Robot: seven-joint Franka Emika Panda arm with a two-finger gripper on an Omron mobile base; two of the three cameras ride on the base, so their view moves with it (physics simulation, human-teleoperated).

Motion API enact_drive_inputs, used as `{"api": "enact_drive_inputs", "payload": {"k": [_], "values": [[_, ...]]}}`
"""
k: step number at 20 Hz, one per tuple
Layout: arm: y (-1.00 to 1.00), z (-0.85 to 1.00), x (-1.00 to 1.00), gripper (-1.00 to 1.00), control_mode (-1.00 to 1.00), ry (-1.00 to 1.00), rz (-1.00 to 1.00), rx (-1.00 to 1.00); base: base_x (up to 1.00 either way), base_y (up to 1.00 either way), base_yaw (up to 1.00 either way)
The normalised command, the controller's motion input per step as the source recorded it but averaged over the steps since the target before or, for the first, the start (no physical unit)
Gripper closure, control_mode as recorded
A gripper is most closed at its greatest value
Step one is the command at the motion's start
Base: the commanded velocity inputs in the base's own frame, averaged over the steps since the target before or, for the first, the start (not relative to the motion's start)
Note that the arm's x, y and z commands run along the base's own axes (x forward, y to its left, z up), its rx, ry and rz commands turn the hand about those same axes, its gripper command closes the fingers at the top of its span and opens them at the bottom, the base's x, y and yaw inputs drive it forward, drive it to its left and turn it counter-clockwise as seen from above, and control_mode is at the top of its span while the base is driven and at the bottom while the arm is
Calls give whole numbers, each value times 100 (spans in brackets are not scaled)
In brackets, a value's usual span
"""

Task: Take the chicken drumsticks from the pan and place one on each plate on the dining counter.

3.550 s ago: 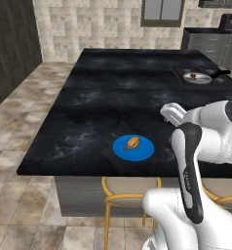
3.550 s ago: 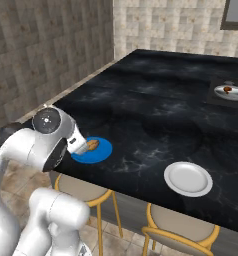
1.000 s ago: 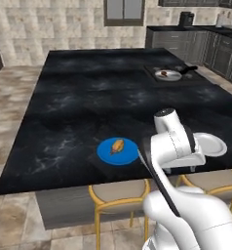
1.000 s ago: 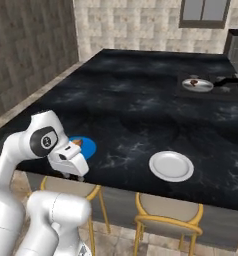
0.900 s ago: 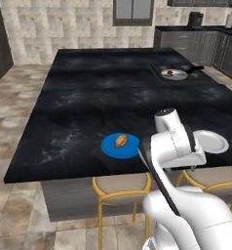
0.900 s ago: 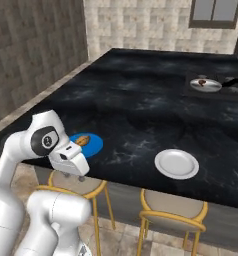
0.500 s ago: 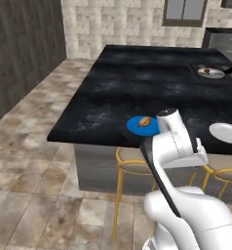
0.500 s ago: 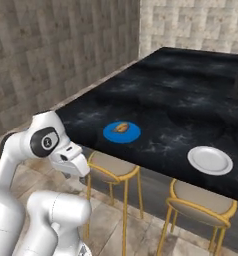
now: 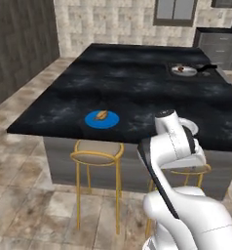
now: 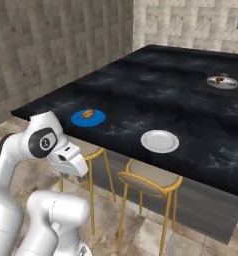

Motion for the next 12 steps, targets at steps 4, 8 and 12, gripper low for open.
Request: {"api": "enact_drive_inputs", "payload": {"k": [4,8,12], "values": [[0,0,0,-100,100,0,0,0,-55,-100,0],[0,0,0,-100,100,0,0,0,-38,-100,0],[0,0,0,-100,100,0,0,0,-13,-100,0]]}}
